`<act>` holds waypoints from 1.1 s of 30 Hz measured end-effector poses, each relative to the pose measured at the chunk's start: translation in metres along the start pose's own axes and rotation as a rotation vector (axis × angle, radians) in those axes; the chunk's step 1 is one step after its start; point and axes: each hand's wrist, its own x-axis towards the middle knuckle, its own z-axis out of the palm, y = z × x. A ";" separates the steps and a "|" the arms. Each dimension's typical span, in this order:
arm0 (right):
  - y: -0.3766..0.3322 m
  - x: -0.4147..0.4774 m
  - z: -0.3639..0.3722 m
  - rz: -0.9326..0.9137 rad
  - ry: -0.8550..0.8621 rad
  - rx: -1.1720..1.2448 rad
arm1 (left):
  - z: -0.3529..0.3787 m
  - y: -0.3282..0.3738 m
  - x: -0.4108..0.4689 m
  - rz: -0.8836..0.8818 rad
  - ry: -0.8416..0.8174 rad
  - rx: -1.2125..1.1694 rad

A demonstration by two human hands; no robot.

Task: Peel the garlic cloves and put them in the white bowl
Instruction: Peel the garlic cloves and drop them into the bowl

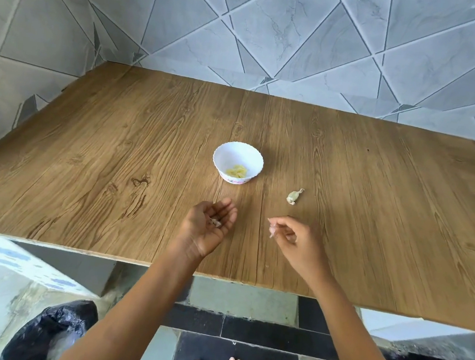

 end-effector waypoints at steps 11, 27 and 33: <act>-0.016 0.013 0.041 0.006 -0.131 -0.129 | -0.012 0.003 -0.008 0.012 0.007 -0.017; -0.003 0.024 0.002 0.215 -0.065 -0.031 | -0.012 -0.004 -0.011 0.004 -0.003 0.012; -0.008 0.035 0.016 0.156 -0.247 -0.150 | -0.010 -0.010 -0.012 -0.001 0.004 0.019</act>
